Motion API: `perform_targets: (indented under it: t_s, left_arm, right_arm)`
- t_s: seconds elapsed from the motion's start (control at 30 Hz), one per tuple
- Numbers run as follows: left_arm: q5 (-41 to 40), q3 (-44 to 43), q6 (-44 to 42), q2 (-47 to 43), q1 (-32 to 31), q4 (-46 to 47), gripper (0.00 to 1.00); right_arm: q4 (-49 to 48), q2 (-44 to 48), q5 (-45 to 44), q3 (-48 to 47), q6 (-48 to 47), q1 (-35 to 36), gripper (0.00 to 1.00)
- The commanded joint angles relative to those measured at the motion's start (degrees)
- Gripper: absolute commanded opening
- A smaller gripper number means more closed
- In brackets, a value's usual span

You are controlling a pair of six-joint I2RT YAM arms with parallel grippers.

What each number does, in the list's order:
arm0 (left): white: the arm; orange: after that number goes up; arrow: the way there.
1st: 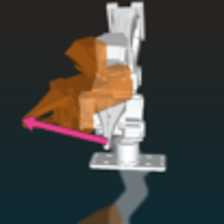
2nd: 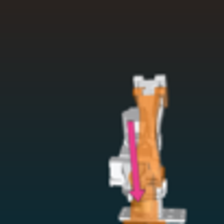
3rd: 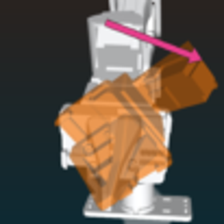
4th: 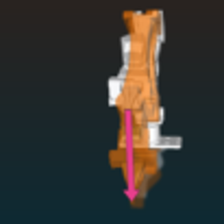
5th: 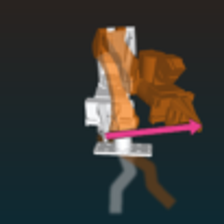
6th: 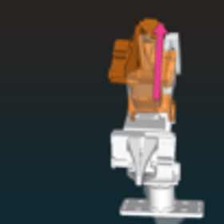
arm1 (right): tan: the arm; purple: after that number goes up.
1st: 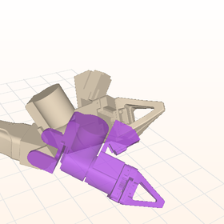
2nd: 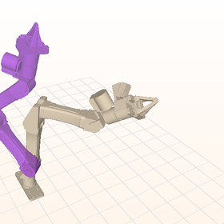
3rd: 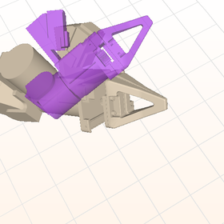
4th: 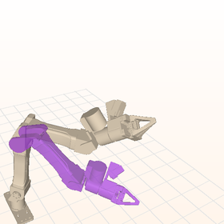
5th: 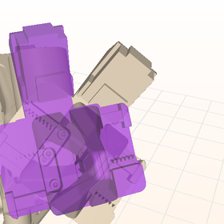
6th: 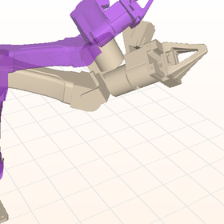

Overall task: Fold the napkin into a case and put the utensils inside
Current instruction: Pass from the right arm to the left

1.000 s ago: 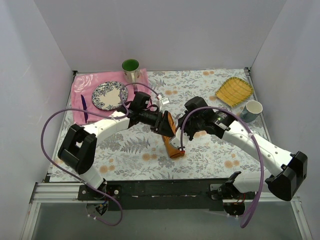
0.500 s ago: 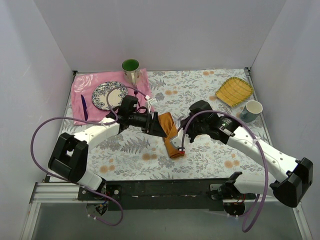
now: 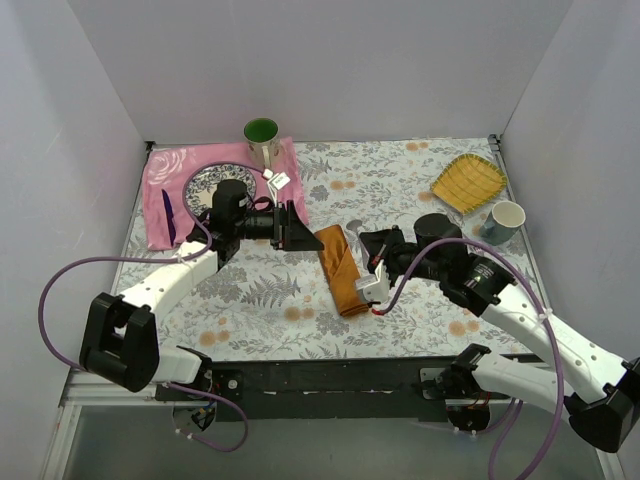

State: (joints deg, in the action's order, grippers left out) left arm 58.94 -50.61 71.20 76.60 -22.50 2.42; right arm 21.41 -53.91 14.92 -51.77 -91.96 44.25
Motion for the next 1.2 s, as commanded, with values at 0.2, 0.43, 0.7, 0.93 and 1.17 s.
perform_targets:
  t_s: [0.2,0.43,0.7,0.93,1.17]
  left_arm:
    - [-7.6,-5.2,22.4,1.0,0.1,11.6,0.81]
    - [-6.2,-5.3,31.8,7.0,0.0,22.4,0.74]
    - [-6.5,-1.9,12.4,0.1,0.0,20.5,0.73]
    - [-17.2,6.5,-37.8,-14.3,-0.4,15.3,0.80]
    - [-17.7,13.2,-61.0,-18.2,-3.8,26.0,0.82]
  right_arm:
    - [-12.3,1.9,3.2,3.4,-5.1,0.0,0.01]
    - [-14.7,-1.7,0.5,0.2,-1.7,1.0,0.01]
    - [-16.3,-2.3,1.3,-1.6,3.1,1.1,0.01]
    - [-15.4,-1.5,5.8,-4.2,9.5,1.4,0.01]
    - [-13.3,-1.8,10.4,-8.0,16.3,2.2,0.01]
